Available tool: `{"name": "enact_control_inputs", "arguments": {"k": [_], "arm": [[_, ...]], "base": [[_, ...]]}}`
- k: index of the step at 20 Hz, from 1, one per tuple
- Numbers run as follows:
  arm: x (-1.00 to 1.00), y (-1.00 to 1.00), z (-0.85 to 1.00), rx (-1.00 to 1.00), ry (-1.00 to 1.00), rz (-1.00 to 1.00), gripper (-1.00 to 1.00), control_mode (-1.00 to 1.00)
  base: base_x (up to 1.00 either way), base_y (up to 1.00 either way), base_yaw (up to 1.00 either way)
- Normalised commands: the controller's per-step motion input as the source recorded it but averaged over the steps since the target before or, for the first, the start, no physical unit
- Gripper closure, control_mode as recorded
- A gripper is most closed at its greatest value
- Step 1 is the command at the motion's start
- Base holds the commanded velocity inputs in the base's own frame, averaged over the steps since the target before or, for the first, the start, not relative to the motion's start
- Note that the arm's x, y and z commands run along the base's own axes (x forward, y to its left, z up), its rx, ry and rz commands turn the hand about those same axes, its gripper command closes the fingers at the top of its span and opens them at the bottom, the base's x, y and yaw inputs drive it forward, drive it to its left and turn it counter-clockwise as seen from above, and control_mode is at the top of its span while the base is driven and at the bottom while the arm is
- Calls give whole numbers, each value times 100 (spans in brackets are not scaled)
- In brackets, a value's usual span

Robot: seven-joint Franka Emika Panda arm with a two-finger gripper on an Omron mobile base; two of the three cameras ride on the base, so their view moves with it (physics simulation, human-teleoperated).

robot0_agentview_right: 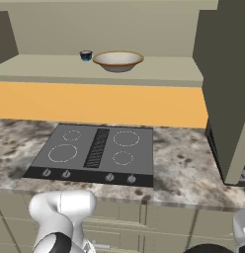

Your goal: Pick the mug and place it in the sink. Pick the bowl and place it in the open cabinet and then close the cabinet.

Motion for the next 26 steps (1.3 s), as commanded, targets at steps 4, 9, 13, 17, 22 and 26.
{"name": "enact_control_inputs", "arguments": {"k": [4, 9, 13, 17, 22, 26], "arm": [[50, -17, -16, 0, 0, 2, -100, -100], [48, -1, -19, 0, 0, 3, -100, -100], [51, -6, -16, 1, 0, 4, -100, -100], [49, -17, -4, 1, 0, 5, -100, -100], [32, -1, -6, 2, 0, 6, -100, -100], [2, 0, -12, 3, -2, 7, -100, -100]], "base": [[0, 0, 0], [0, 0, 0], [0, 0, 0], [0, 0, 0], [0, 0, 0], [0, 0, 0]]}}
